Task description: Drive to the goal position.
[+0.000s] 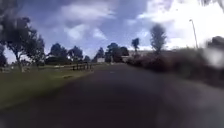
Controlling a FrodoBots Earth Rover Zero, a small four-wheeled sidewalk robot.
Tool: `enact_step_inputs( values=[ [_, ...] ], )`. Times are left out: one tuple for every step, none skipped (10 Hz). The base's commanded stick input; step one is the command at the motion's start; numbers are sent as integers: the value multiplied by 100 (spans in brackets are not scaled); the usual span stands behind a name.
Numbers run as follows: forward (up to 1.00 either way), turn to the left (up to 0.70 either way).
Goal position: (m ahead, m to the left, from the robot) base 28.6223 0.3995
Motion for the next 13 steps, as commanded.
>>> enact_step_inputs(
  values=[
    [70,-26],
    [70,-19],
    [70,-13],
    [70,-7],
    [70,-1],
    [70,0],
    [70,0],
    [70,0],
    [70,0],
    [70,0],
    [70,0],
    [70,-33],
    [70,-34]
  ],
)
